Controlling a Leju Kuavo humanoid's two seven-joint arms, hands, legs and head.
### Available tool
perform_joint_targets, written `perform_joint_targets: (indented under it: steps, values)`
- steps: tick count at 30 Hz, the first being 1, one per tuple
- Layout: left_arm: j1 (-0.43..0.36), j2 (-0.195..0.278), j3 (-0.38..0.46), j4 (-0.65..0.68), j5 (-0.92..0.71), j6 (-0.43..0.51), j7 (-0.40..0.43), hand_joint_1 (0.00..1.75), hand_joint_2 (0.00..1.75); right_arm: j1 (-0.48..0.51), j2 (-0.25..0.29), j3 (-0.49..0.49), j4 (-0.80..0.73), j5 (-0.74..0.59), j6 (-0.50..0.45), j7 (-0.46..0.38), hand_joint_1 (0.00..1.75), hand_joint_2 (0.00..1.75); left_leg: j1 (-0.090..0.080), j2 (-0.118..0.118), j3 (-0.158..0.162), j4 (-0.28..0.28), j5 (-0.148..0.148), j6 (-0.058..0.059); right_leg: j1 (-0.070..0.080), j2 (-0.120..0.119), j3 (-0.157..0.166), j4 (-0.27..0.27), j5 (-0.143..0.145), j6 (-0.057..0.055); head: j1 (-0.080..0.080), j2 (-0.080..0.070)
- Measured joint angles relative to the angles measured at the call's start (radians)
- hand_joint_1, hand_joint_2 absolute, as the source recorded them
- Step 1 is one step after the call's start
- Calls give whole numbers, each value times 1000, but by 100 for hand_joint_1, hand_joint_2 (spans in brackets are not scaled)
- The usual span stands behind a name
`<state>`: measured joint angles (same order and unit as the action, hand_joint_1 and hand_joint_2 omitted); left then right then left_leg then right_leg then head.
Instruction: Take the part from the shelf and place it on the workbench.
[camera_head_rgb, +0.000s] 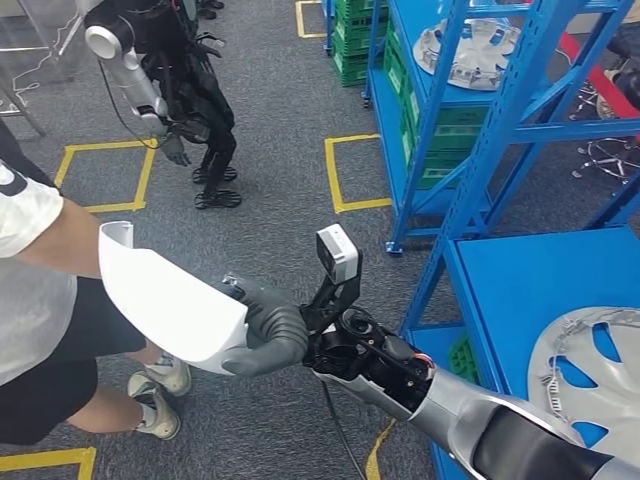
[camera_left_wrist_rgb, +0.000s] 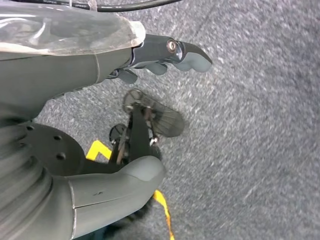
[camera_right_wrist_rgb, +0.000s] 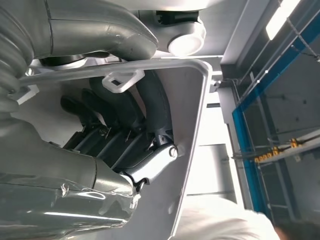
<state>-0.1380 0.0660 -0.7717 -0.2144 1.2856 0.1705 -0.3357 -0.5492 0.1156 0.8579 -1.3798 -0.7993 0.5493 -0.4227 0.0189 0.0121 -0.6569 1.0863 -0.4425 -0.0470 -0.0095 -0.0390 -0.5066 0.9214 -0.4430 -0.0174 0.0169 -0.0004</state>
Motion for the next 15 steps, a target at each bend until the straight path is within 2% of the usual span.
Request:
perform_joint_targets:
  steps: [2,3,5,7,8,10,11,12,13,14,15]
  values:
    - [-3,0,0,0,0,0,0,0,175,-1,0,0,0,0,0,0,166,175,-3,23,63,-122,42,6,4,-10,-1,8,-9,10,-1,0]
    - [-4,0,0,0,0,0,0,0,175,-2,0,0,0,0,1,0,166,175,-6,27,76,-147,47,12,7,-15,-1,11,-12,16,1,0]
    - [-4,0,0,0,0,0,0,0,175,-3,0,0,0,0,4,0,166,175,-11,14,77,-152,44,27,6,-24,1,12,-18,26,7,0]
    - [-4,0,0,0,1,0,-1,0,175,-4,0,-1,0,0,6,0,166,175,-9,3,81,-154,45,39,1,-12,-8,40,-41,37,9,0]
    - [-4,1,0,0,1,-1,-1,0,175,-5,0,-1,0,0,8,0,166,175,-8,-2,84,-156,45,45,0,2,-27,85,-67,41,12,0]
    - [-7,2,0,0,1,-1,-2,0,175,-4,0,-1,0,-1,10,0,166,175,-10,-13,86,-156,44,54,0,28,-96,233,-136,44,21,0]
    - [-7,3,0,0,1,-1,-2,0,175,-4,0,-1,1,-1,11,0,166,175,-11,-20,86,-156,43,56,0,32,-131,303,-160,43,25,0]
    - [-8,3,0,0,1,-1,-2,0,175,-3,0,-1,2,-1,11,0,166,175,-13,-28,87,-156,43,58,0,34,-153,343,-166,42,28,0]
    - [-8,3,0,0,1,-1,-2,0,175,-2,0,-1,3,-2,12,0,166,175,-15,-38,89,-156,42,58,0,35,-156,340,-149,39,29,0]
    - [-8,3,0,0,2,-2,-2,0,175,-2,0,-1,3,-2,12,0,166,175,-15,-48,92,-155,41,57,1,38,-137,293,-114,35,31,0]
    - [-8,3,0,0,3,-2,-2,0,175,-3,0,-1,3,-3,13,0,166,175,-16,-58,95,-155,41,56,1,47,-105,217,-69,29,33,0]
